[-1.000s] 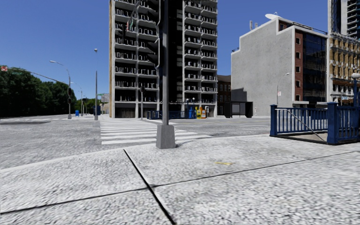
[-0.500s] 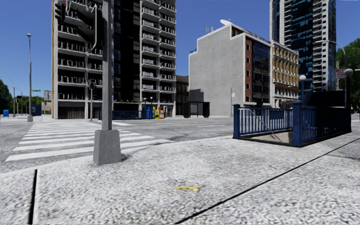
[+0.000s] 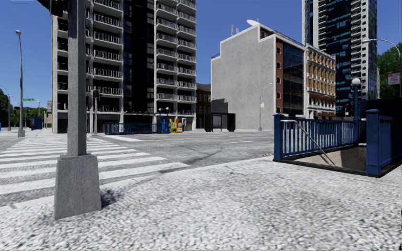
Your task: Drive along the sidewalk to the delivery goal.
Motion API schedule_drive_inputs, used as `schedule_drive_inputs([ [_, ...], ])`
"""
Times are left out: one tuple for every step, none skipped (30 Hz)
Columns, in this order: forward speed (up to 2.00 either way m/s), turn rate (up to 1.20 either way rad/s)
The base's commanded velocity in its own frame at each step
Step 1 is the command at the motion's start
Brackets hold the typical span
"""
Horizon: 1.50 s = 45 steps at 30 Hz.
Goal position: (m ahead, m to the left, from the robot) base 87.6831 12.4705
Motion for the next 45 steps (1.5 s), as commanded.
schedule_drive_inputs([
  [2.0, -0.63],
  [2.0, -0.72],
  [2.0, -0.74],
  [2.0, -0.66],
  [2.0, -0.54],
  [2.0, -0.54],
  [2.0, -0.06],
  [2.0, -0.01],
  [2.0, 0.0],
  [2.0, 0.0],
  [2.0, 0.0],
  [2.0, 0.0],
  [2.0, 0.0],
  [2.0, 0.0],
  [2.0, 0.0],
  [2.0, 0.0],
  [2.0, 0.47],
  [2.0, 0.6],
  [2.0, 0.73],
  [2.0, 0.87],
  [2.0, 0.87],
  [2.0, 1.04],
  [2.0, 1.14],
  [2.0, 1.17],
  [2.0, 1.17],
  [2.0, 1.18],
  [2.0, 1.18],
  [2.0, 1.18],
  [2.0, 1.18],
  [2.0, 1.18],
  [2.0, 1.18],
  [2.0, 1.18],
  [2.0, 1.18],
  [2.0, 1.18],
  [2.0, 1.18],
  [2.0, 1.18],
  [2.0, 1.18],
  [2.0, 0.73],
  [2.0, 0.0],
  [2.0, 0.0],
  [2.0, 0.0],
  [2.0, 0.0],
  [2.0, 0.0],
  [2.0, 0.0],
  [2.0, 0.0],
])
